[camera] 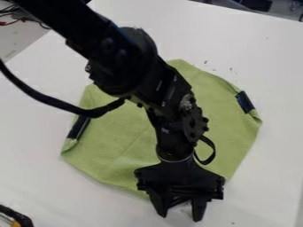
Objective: Fold the cloth from the bottom to the top
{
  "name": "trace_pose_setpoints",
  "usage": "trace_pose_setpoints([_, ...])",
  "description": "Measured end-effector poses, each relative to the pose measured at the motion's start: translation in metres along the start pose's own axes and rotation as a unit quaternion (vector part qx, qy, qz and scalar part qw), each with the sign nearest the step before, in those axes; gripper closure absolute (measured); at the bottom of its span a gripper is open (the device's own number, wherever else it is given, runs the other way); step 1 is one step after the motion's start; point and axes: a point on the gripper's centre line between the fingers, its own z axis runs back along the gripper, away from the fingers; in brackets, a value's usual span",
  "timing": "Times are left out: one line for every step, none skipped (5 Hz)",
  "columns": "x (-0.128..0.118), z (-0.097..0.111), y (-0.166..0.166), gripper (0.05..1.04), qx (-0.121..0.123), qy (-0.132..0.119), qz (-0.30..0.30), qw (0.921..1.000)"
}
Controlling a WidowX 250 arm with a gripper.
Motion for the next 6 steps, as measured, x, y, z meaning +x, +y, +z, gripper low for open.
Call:
trace_pose_setpoints([0.000, -0.001, 0.002, 0.666, 0.004, 0.001, 0.006, 1.0000])
trace_pose_setpoints([0.002, -0.001, 0.001, 0.871, -0.003, -0.003, 0.019, 0.9998])
trace_pose_setpoints([-0.004, -0.001, -0.001, 0.998, 0.006, -0.008, 0.033, 0.9994])
trace_pose_setpoints([-0.010, 0.001, -0.001, 1.029, 0.028, 0.003, 0.029, 0.9992])
trace_pose_setpoints([-0.015, 0.027, -0.009, 1.029, 0.059, 0.008, 0.032, 0.9977])
trace_pose_setpoints([-0.019, 0.049, -0.011, 1.029, 0.086, 0.013, 0.036, 0.9956])
